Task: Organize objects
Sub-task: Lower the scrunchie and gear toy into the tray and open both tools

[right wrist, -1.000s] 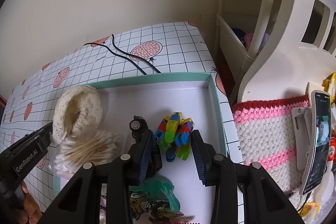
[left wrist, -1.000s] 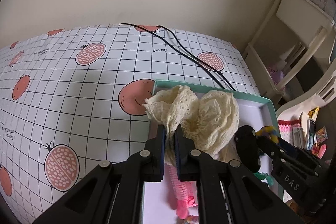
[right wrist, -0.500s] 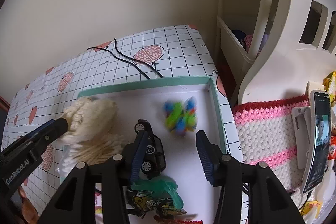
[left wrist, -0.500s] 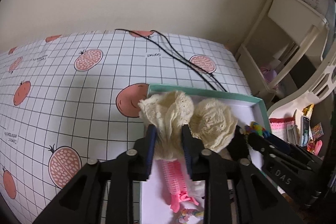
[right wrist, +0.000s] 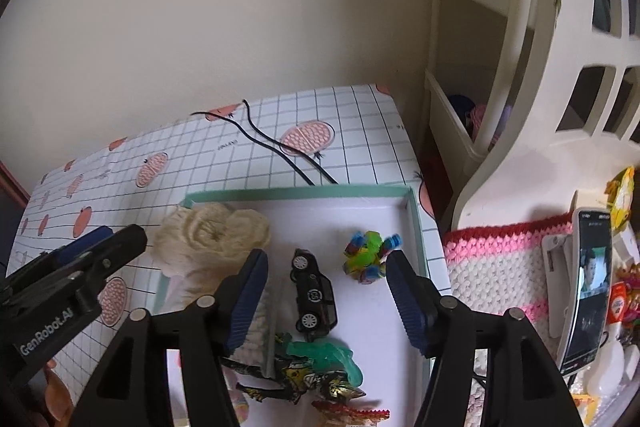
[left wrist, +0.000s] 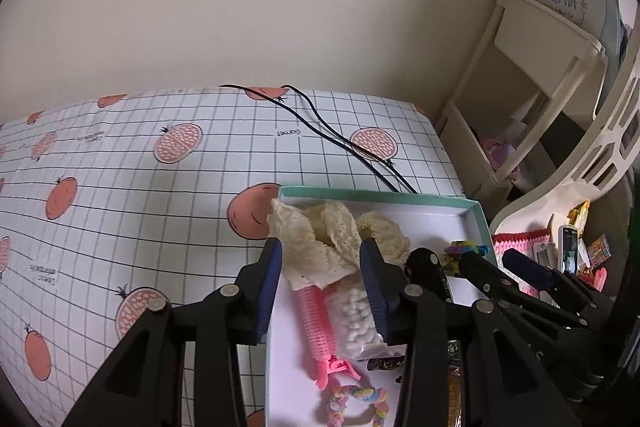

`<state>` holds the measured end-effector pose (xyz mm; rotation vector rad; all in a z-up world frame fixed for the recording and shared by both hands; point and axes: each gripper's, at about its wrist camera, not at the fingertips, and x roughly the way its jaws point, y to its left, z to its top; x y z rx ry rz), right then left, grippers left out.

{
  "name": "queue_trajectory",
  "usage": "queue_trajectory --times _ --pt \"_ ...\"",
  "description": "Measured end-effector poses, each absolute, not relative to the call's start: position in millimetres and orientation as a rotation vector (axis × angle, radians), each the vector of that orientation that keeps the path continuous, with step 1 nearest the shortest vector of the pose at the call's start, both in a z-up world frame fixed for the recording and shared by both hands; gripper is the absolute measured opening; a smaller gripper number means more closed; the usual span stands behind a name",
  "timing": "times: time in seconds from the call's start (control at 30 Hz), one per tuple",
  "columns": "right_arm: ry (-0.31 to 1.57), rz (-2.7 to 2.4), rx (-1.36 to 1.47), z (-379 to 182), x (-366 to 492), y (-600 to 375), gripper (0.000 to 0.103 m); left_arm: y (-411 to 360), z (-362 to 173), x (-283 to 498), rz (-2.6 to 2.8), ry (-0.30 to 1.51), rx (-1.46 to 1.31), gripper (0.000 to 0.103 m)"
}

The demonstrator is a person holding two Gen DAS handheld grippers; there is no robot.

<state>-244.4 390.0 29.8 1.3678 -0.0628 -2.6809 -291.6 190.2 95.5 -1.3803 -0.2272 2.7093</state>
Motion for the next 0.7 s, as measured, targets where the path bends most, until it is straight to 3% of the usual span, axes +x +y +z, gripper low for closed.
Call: queue_trajectory --times 0.2,0.37,0.43,0.53,0.7 --pt "-0.04 -2.688 1.328 42 -239 385 0.074 185 104 -287 2.745 -0.239 -1.381 0.05" --pt "-0.005 -2.687 1.33 43 -237 380 0.077 180 106 -286 2.794 -0.239 -1.406 0.06" --pt "0.004 -2.686 1.329 43 -237 379 0.08 178 104 -286 2.811 -0.245 -1.426 0.068" --pt "0.012 -2.686 1.327 42 -237 378 0.088 172 102 -286 2.831 -0.244 -1.455 0.07" --pt "0.029 -2.688 1.333 41 -237 378 0.091 162 97 -286 2.87 -0.254 -1.499 0.077"
